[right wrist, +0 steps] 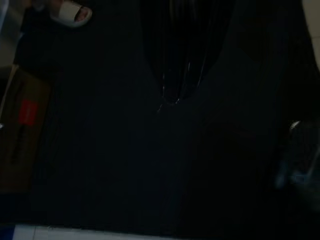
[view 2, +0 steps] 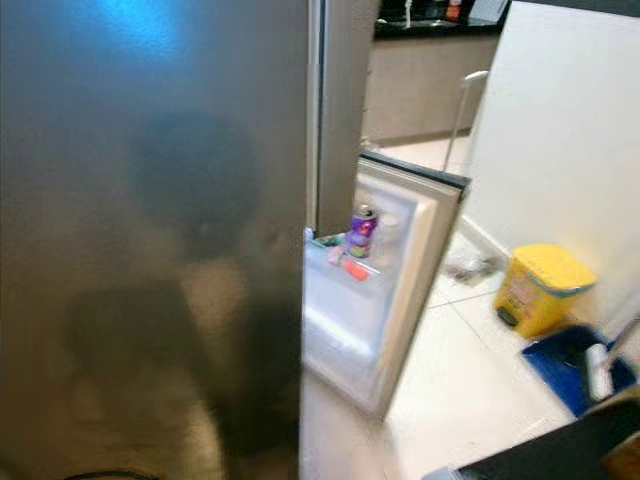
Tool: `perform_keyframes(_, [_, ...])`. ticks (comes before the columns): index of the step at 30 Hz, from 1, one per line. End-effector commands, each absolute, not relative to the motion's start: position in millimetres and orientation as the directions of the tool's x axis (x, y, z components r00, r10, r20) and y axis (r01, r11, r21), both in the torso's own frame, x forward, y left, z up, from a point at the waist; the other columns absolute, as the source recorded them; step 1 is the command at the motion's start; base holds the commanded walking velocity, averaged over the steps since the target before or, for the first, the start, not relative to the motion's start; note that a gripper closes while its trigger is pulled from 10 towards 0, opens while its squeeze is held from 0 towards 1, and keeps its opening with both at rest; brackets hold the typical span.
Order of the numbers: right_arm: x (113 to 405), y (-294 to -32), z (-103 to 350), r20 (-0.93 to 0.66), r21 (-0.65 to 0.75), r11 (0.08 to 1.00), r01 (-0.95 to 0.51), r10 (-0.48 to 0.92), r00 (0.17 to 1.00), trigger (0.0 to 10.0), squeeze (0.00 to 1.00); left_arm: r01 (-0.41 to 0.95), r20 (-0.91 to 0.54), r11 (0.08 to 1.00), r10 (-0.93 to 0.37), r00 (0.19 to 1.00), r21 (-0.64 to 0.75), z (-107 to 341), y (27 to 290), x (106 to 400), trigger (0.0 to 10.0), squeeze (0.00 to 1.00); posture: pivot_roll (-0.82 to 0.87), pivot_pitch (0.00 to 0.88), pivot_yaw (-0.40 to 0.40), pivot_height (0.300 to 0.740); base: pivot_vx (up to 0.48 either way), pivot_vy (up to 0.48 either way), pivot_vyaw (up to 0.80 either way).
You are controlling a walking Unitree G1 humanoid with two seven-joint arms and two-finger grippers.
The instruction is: Restocking fridge
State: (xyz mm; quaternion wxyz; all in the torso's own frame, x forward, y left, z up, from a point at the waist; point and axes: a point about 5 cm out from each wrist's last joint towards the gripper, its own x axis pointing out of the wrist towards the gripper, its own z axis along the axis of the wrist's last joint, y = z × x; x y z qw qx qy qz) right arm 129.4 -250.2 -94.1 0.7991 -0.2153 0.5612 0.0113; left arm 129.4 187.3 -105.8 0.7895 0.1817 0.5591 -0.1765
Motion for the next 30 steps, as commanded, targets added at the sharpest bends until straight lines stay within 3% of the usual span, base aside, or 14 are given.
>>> perform_keyframes(1, [129.3,-252.1,-93.7,-0.903,-0.337,0.902,-0.271,-0.228,0.366,10.0,0.0,0.495,-0.953,0.868,-0.105,0.285,0.052,-108.5,178.5,123.4,10.0,0.0,-0.01,0.0,-0.003,0.74,0.0,-0.472,0.0])
perform_keyframes(13, [128.1,-250.6,-94.5,-0.907,-0.324,0.907,-0.269,-0.218,0.36,10.0,0.0,0.494,-0.95,0.868,-0.115,0.289,0.045,-107.5,177.4,126.7,10.0,0.0,-0.02,0.0,-0.002,0.74,0.0,-0.472,0.0])
perform_keyframes(30, [123.0,-249.9,-96.3,-0.914,-0.312,0.91,-0.273,-0.209,0.347,10.0,0.0,0.479,-0.951,0.877,-0.11,0.289,0.044,-107.7,177.9,126.4,10.0,0.0,-0.02,0.0,-0.004,0.74,0.0,0.0,0.0])
